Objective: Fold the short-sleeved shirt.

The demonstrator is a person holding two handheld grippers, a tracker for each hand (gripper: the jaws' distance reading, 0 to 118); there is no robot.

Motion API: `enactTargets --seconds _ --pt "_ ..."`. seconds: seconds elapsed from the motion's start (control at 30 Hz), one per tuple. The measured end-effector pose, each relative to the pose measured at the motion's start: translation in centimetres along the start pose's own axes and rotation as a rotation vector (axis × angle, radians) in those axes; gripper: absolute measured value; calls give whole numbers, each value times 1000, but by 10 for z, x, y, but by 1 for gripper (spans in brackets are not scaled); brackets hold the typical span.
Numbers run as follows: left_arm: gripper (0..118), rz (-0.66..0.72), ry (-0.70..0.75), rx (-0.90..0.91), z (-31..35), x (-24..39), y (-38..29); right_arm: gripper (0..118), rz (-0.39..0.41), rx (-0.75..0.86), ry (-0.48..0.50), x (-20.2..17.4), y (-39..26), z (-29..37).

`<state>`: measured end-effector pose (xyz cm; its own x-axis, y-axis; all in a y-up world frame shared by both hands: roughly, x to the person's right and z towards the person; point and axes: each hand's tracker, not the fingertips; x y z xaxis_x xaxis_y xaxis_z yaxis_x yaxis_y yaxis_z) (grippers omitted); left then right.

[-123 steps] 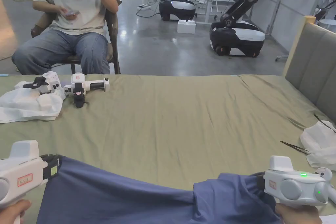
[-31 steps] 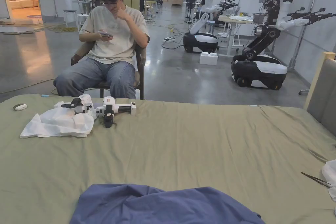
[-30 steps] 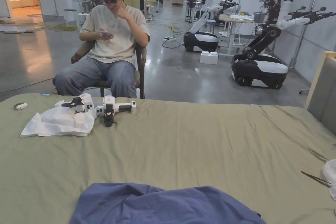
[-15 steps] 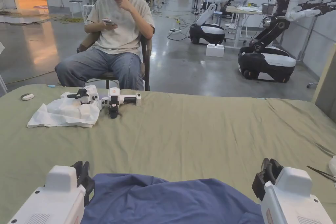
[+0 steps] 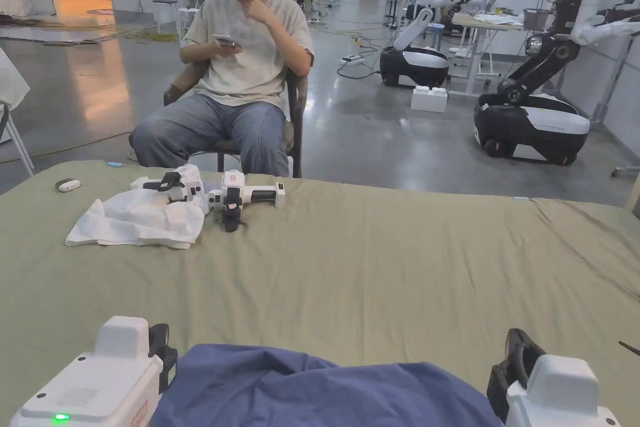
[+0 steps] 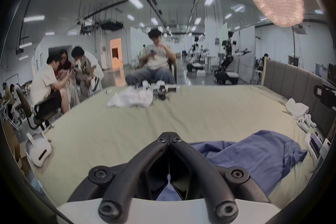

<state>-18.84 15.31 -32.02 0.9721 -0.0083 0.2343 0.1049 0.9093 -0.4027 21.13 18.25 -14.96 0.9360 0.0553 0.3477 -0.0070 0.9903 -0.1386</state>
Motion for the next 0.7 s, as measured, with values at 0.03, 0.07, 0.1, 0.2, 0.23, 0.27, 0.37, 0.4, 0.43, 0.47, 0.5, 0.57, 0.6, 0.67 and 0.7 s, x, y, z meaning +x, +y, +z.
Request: enactTargets --seconds 0.03,0.07,0.1,0.2,0.23,0.27,0.37,0.4,0.43,0.47,0.5,0.57,0.6,0.67,0.7 --pt "0 11 -2 -40 -14 -6 0 0 7 -19 6 0 -3 -4" --pt "0 33 -16 -86 -32 -14 0 0 17 -38 11 0 -7 -8" --pt "0 60 -30 -126 -47 -21 1 0 21 -48 14 1 -10 -12" --pt "0 143 -65 -254 -98 -36 4 0 31 -98 18 4 -20 -23" --pt "0 151 -79 -298 -114 -40 4 0 33 -114 19 5 -23 -27" --pt "5 153 -86 -347 -130 -42 4 0 36 -129 20 7 -27 -30" --pt "44 163 -102 -438 -177 -49 3 0 53 -167 11 10 -36 -37" --pt "61 177 -106 -458 -189 -49 2 0 59 -179 11 11 -39 -39" --pt "76 190 -117 -481 -193 -45 1 0 65 -192 9 13 -41 -41" --pt "82 203 -117 -505 -202 -43 0 0 69 -203 6 14 -44 -43" --pt "82 209 -117 -520 -211 -41 -3 0 74 -215 2 16 -46 -46" --pt "82 209 -131 -568 -220 -34 -9 0 74 -237 -5 19 -52 -49" --pt "82 200 -136 -603 -225 -29 -13 0 71 -249 -12 21 -55 -50" --pt "82 150 -140 -671 -233 -18 -23 0 66 -272 -24 26 -60 -53" --pt "82 120 -130 -683 -240 -18 -29 0 63 -283 -29 28 -62 -54"
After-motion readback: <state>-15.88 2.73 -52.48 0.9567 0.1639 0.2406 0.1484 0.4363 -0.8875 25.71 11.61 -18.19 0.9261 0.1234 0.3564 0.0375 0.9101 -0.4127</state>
